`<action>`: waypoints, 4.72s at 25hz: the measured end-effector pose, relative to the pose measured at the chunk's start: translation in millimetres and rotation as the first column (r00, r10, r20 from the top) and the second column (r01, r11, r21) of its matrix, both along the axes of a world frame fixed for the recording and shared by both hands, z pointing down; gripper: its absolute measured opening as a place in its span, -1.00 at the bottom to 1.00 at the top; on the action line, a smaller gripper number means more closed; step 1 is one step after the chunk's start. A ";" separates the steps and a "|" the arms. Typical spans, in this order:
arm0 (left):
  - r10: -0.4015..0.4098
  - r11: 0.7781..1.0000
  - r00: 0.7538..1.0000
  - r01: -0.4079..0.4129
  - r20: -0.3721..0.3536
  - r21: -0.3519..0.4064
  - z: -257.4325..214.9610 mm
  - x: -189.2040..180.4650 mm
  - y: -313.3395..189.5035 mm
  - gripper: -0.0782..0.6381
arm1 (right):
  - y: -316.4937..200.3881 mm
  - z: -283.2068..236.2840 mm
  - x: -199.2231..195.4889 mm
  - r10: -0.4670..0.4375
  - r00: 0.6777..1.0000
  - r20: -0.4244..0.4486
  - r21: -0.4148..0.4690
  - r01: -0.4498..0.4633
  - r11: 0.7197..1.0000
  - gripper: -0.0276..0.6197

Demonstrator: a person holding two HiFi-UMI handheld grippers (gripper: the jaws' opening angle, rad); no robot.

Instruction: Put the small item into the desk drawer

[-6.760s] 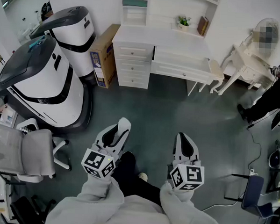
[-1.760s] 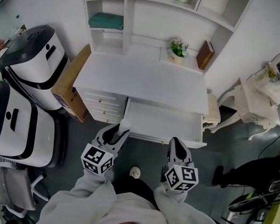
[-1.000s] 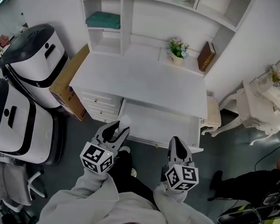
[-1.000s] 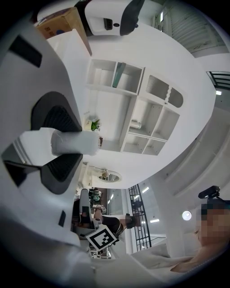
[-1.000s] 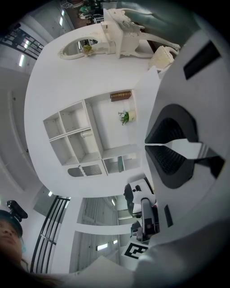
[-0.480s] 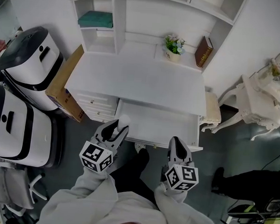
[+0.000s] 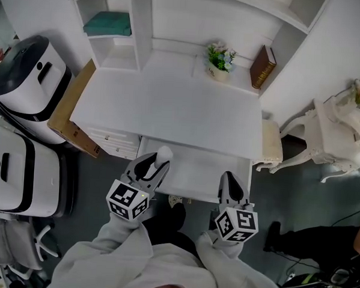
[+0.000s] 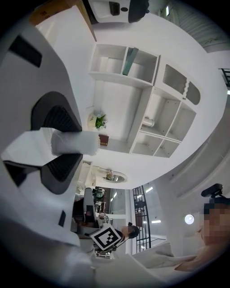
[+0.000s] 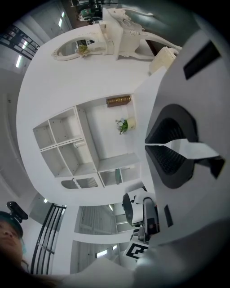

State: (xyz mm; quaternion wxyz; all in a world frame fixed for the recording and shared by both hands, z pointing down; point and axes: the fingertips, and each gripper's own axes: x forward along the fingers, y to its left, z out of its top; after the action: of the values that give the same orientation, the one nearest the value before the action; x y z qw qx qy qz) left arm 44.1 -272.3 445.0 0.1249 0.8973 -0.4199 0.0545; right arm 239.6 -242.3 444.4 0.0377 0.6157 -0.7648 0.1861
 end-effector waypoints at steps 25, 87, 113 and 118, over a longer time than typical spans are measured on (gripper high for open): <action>0.036 0.970 0.997 -0.020 0.063 -0.242 81.3 13.9 -71.1 -0.31 | -95.3 29.8 1.3 -0.074 0.997 0.003 -0.133 0.074 0.988 -0.80; 0.042 0.775 0.923 0.212 0.383 -0.595 312.4 30.6 -99.2 -0.23 | -75.6 84.2 37.1 -0.085 0.996 -0.005 -0.289 0.080 0.954 -0.80; -0.025 0.886 1.000 0.017 -0.011 -0.464 153.2 32.3 -57.4 0.22 | -4.9 51.0 27.3 0.038 0.998 0.059 -0.152 -0.029 0.988 -0.80; -0.034 0.918 0.999 0.020 -0.030 -0.396 119.7 20.7 -48.5 0.22 | 6.4 38.8 26.4 0.066 0.997 0.051 -0.111 -0.060 0.992 -0.80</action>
State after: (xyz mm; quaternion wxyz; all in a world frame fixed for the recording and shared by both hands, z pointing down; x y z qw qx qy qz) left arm 64.8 -320.8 564.8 0.3120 0.8484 -0.4103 0.1203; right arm 266.0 -235.9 483.2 0.0445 0.6311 -0.7345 0.2453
